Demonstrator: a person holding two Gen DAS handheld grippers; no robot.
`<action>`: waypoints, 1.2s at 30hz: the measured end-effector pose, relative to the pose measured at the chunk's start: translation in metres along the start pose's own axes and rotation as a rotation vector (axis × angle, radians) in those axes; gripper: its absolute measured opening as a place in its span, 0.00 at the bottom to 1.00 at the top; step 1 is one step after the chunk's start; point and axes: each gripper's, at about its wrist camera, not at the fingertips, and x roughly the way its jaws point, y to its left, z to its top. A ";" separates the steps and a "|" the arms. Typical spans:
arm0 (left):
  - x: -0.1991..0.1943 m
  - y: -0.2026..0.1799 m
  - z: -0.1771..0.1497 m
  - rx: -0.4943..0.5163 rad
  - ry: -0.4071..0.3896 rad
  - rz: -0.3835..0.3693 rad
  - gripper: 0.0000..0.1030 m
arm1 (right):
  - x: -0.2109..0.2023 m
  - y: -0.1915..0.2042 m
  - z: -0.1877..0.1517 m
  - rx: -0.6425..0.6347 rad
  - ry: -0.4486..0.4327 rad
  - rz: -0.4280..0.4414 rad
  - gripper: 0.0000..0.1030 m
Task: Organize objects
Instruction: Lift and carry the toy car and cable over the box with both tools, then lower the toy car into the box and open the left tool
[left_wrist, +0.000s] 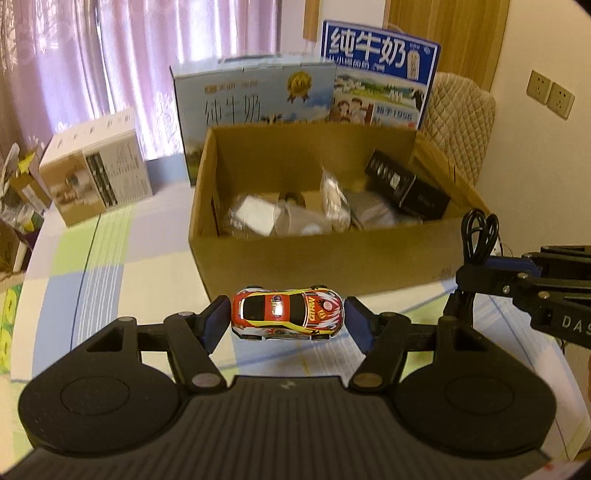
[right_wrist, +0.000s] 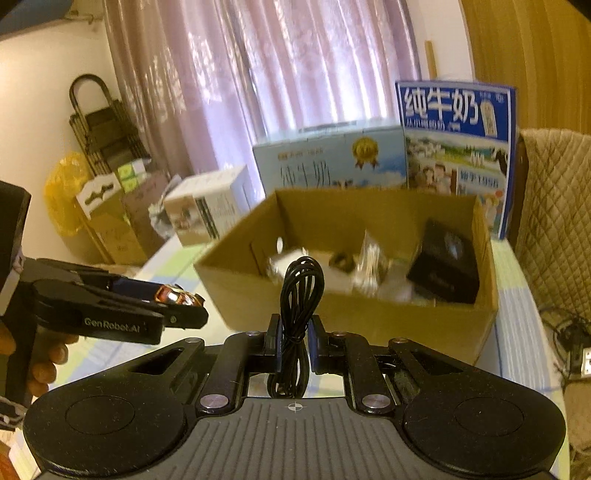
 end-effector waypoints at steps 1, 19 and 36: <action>0.000 0.000 0.005 0.002 -0.011 0.000 0.62 | 0.000 -0.001 0.005 0.000 -0.011 0.000 0.10; 0.026 0.008 0.081 0.030 -0.095 0.021 0.62 | 0.034 -0.028 0.069 -0.010 -0.107 -0.038 0.10; 0.091 0.023 0.097 0.034 0.010 0.055 0.62 | 0.089 -0.055 0.066 0.028 -0.027 -0.087 0.10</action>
